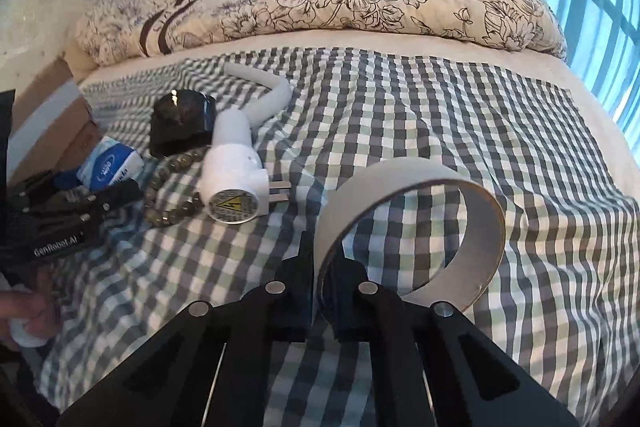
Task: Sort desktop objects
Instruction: 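Grasp the blue-white tissue pack with the left tool while the right grasps the white tape roll, then carry the tissue pack and tape roll over the cardboard box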
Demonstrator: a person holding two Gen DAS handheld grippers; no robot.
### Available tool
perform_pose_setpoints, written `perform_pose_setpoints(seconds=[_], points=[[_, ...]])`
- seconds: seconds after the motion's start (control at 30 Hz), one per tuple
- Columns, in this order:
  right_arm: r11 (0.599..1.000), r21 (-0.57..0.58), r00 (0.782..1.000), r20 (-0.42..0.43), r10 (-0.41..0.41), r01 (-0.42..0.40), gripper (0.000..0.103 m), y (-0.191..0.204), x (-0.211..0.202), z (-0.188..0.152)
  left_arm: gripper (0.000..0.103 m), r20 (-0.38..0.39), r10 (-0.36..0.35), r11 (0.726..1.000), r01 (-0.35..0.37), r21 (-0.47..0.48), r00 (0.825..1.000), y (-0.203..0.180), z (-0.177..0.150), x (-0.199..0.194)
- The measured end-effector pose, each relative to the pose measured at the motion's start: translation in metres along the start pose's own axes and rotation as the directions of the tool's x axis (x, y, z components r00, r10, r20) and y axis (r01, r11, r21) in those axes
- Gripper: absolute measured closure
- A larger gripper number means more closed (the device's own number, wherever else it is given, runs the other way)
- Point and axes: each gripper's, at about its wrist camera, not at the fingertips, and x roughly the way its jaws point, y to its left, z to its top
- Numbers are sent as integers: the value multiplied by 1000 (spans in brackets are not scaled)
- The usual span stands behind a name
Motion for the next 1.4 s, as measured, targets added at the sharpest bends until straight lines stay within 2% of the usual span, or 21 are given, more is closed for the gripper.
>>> perform_pose_setpoints(seconds=[0.47, 0.77, 0.9, 1.4], points=[[999, 41, 990, 138, -31, 26, 99, 12, -78, 0, 28, 119, -43, 999, 43, -2, 992, -12, 15, -85], [1000, 13, 965, 261, 6, -9, 99, 41, -141, 8, 28, 208, -51, 999, 49, 10, 977, -11, 26, -152], [999, -15, 947, 319, -37, 44, 99, 62, -165, 12, 28, 238, -40, 999, 37, 16, 970, -7, 26, -175], [999, 7, 929, 368, -33, 32, 99, 97, -220, 28, 28, 322, 16, 999, -1, -45, 947, 32, 27, -249]])
